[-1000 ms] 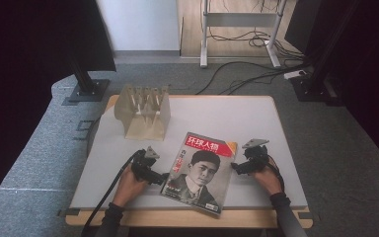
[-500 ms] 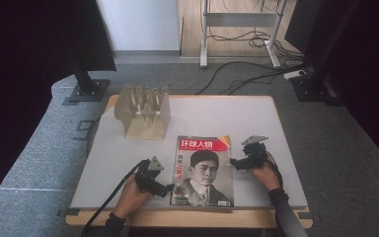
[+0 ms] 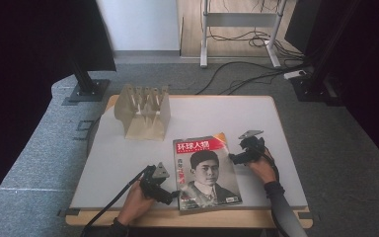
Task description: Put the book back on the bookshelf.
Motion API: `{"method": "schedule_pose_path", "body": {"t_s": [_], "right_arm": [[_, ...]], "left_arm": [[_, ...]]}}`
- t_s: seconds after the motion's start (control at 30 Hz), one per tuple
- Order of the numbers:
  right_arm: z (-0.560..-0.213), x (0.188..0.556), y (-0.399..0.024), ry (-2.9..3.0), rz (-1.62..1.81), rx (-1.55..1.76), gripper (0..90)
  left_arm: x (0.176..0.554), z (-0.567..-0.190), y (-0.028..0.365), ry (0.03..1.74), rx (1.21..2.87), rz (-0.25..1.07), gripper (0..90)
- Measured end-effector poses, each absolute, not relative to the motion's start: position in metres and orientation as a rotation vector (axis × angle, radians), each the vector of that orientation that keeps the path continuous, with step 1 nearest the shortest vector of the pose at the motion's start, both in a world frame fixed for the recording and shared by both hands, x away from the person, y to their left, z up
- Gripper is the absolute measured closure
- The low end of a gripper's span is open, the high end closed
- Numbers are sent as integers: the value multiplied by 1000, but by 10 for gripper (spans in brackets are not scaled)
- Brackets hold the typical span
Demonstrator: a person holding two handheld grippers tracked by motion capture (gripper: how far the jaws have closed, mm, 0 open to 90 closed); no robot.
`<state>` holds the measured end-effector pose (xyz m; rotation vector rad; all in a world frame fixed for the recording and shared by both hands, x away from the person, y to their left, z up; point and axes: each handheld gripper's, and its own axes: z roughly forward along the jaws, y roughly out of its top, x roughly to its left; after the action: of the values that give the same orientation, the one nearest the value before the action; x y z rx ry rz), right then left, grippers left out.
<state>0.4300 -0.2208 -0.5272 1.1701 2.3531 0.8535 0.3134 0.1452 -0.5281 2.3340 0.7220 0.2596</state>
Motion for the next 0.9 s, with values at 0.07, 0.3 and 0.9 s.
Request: {"method": "schedule_pose_path", "body": {"t_s": [0.07,0.3,0.9], "right_arm": [[-527,436,-219,2353,856,1186,0],[-527,447,-216,2365,873,1205,28],[-515,443,-180,2442,1100,1178,136]], "left_arm": [[312,-528,143,712,2336,256,0],[312,-528,141,686,2340,233,0],[354,-528,155,935,2266,339,0]]}}
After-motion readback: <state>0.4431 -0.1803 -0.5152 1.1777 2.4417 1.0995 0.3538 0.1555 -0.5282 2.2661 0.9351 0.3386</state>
